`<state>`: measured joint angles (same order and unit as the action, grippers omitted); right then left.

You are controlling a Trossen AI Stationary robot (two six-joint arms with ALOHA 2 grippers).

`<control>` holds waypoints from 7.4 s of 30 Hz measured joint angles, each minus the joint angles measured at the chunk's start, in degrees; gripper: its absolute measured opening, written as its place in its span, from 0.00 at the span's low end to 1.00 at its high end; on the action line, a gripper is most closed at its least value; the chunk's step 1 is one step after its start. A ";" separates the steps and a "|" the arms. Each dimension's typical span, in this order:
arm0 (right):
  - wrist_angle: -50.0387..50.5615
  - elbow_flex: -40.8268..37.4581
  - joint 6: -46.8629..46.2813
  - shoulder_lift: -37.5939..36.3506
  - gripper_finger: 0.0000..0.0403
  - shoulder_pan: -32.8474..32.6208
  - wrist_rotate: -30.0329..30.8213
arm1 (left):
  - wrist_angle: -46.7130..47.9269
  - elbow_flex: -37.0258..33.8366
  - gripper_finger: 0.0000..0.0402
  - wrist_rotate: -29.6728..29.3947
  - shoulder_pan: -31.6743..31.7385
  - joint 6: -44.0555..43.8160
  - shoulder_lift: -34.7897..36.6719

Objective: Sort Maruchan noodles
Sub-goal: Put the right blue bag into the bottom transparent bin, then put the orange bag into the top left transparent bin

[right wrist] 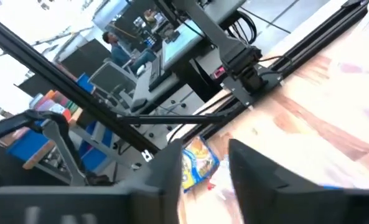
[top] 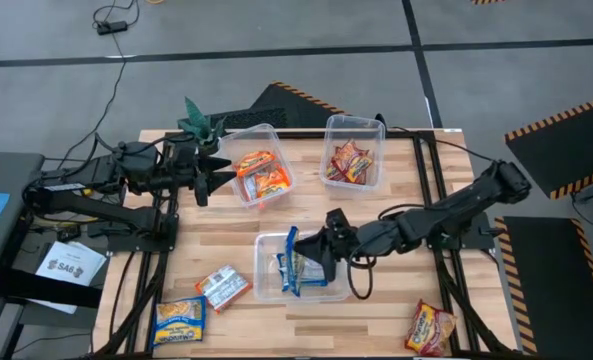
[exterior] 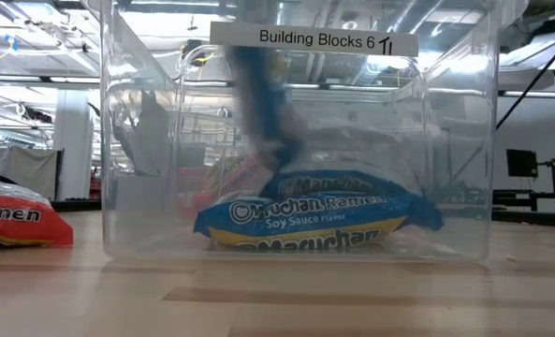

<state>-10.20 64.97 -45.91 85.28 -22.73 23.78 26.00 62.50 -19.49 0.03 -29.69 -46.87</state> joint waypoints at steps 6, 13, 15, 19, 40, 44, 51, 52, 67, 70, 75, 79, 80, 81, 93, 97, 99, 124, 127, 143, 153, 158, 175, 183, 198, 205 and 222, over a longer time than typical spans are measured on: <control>-0.18 0.02 0.75 -0.24 0.50 0.45 0.06 | 0.00 0.00 0.55 0.36 0.00 -0.07 0.00; 3.71 0.00 3.73 -5.15 0.62 0.67 -1.43 | -1.01 0.00 0.55 6.76 0.00 -0.64 0.04; 6.44 0.00 4.38 -7.49 0.62 0.69 -1.41 | -2.10 0.02 0.55 10.80 -0.18 -1.54 0.04; 13.56 0.02 4.44 -11.76 0.61 0.69 -1.39 | -2.64 0.07 0.55 15.98 -3.53 -3.69 -0.48; 29.81 0.02 3.91 -15.61 0.61 0.76 -0.90 | 28.66 0.07 0.55 3.16 -42.86 -24.25 -22.86; 31.12 0.02 3.90 -15.65 0.61 0.76 -0.89 | 28.53 0.04 0.55 0.86 -46.13 -23.48 -29.64; 33.02 0.02 3.77 -15.61 0.61 0.77 -0.90 | 17.14 -4.53 0.55 5.54 -46.29 -26.75 -35.65; 33.21 0.02 3.76 -15.61 0.61 0.76 -0.90 | 14.20 -6.22 0.55 6.29 -46.29 -27.89 -35.58; 35.99 0.02 2.35 -15.61 0.61 0.76 -0.93 | 7.07 -19.64 0.55 4.59 -45.04 -33.35 -33.99; 35.98 0.02 2.25 -15.61 0.61 0.76 -0.93 | 1.70 -22.11 0.55 6.14 -44.55 -33.38 -33.65; 36.18 0.02 0.78 -15.61 0.61 0.76 -0.90 | -0.59 -24.30 0.55 7.52 -44.46 -33.95 -33.79; 36.44 0.02 0.25 -15.61 0.61 0.76 -0.31 | 0.03 -24.30 0.43 7.33 -44.28 -32.36 -33.79; 36.47 0.02 0.26 -15.61 0.61 0.76 0.11 | 0.23 -24.30 0.37 7.45 -44.19 -32.26 -33.79; 36.53 0.02 0.28 -15.61 0.61 0.76 0.38 | 0.67 -24.35 0.29 7.47 -44.04 -32.21 -33.79; 36.53 0.02 -2.27 -15.61 0.61 0.76 2.02 | 4.65 -24.47 0.00 9.12 -44.04 -28.42 -24.66; 36.53 0.02 -2.83 -15.61 0.61 0.78 2.05 | 6.72 -24.46 0.00 10.30 -44.02 -27.35 -18.42; 36.51 0.02 -3.61 -15.61 0.61 0.76 2.24 | 7.85 -24.42 0.00 10.55 -44.04 -28.05 -16.05; 36.79 0.02 -3.72 -15.61 0.61 0.77 2.24 | 13.57 -24.30 0.00 10.72 -40.20 -27.64 -11.87; 36.80 0.02 -3.63 -15.61 0.61 0.76 2.24 | 13.57 -24.28 0.00 10.48 -39.64 -26.87 -11.87; 37.28 0.02 -3.65 -15.61 0.61 0.77 2.24 | 21.09 -23.03 0.21 16.66 -35.94 -24.53 -12.02; 37.39 0.02 -3.69 -15.61 0.61 0.76 2.24 | 21.01 -28.70 0.62 14.15 -36.89 -13.72 -12.24; 37.42 0.02 -3.72 -15.61 0.61 0.78 2.24 | 19.89 -31.24 0.72 13.44 -36.92 -8.25 -12.24; 37.66 0.02 -3.69 -15.61 0.61 0.80 3.45 | 12.52 -36.57 0.74 16.81 -37.27 3.15 -12.52; 37.66 0.02 -3.69 -15.61 0.61 1.41 3.71 | 11.98 -36.48 0.69 15.23 -37.27 1.57 -15.52; 37.72 0.02 -4.68 -15.59 0.61 3.40 3.64 | 3.91 -36.37 0.01 10.88 -37.18 -6.91 -19.03; 38.61 0.02 -4.72 -15.59 0.61 3.38 3.46 | 8.31 -34.73 0.00 6.31 -37.18 -11.92 -11.00; 38.81 0.02 -4.63 -15.59 0.61 3.39 3.34 | 27.15 -21.75 0.00 -4.50 -36.36 -16.66 2.77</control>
<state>28.61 64.99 -50.54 69.68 -19.34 27.11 53.14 40.75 -23.99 -36.33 -46.36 -44.10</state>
